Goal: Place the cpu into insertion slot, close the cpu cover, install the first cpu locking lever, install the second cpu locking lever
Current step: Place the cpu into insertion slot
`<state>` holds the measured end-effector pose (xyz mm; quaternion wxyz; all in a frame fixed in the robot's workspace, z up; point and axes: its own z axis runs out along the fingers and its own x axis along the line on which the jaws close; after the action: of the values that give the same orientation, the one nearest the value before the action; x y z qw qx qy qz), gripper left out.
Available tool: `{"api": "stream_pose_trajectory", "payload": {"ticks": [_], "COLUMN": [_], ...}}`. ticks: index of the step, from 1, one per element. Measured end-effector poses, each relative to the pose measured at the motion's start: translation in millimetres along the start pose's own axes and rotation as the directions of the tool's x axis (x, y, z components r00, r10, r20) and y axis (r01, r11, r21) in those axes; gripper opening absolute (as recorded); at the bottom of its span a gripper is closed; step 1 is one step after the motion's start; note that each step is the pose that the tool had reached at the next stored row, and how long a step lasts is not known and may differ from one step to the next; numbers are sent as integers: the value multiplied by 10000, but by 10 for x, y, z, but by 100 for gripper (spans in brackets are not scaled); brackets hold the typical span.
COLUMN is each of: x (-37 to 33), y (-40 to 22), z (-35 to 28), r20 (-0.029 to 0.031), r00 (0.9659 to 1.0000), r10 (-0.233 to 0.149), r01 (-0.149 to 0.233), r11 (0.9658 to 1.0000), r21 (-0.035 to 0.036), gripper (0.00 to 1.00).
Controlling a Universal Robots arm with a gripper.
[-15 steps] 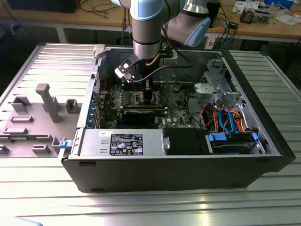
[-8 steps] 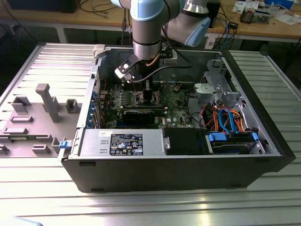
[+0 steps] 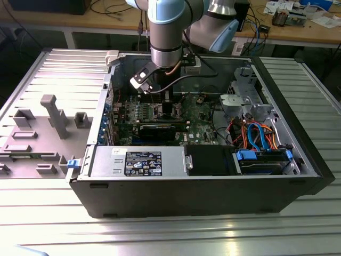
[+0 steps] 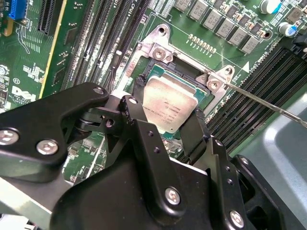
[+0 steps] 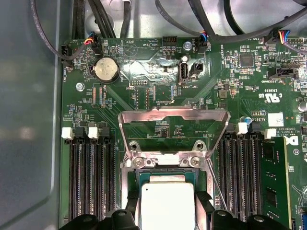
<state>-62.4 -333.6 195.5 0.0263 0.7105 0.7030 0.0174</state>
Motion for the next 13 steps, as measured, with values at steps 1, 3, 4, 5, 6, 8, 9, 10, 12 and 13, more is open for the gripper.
{"api": "stream_pose_trajectory", "payload": {"ticks": [1,3,4,5,6,8,9,10,12,13], "x": [0,0,0,0,0,1,3,3,0,0], "y": [0,1,1,2,2,3,4,4,3,3], "z": [0,0,0,0,0,2,5,5,1,1], "r20": [0,0,-1,0,0,-4,-16,-12,-2,-2], "r00": [10000,10000,10000,10000,10000,10000,10000,10000,10000,10000], "r10": [0,2,1,0,0,0,1,0,-1,-1], "r01": [0,-2,-1,0,0,0,-1,0,1,1], "r11": [10000,10000,10000,10000,10000,10000,10000,10000,10000,10000], "r21": [1,1,1,1,1,-2,-8,-9,-1,0], "gripper": [54,54,54,54,54,55,55,62,62,62]}}
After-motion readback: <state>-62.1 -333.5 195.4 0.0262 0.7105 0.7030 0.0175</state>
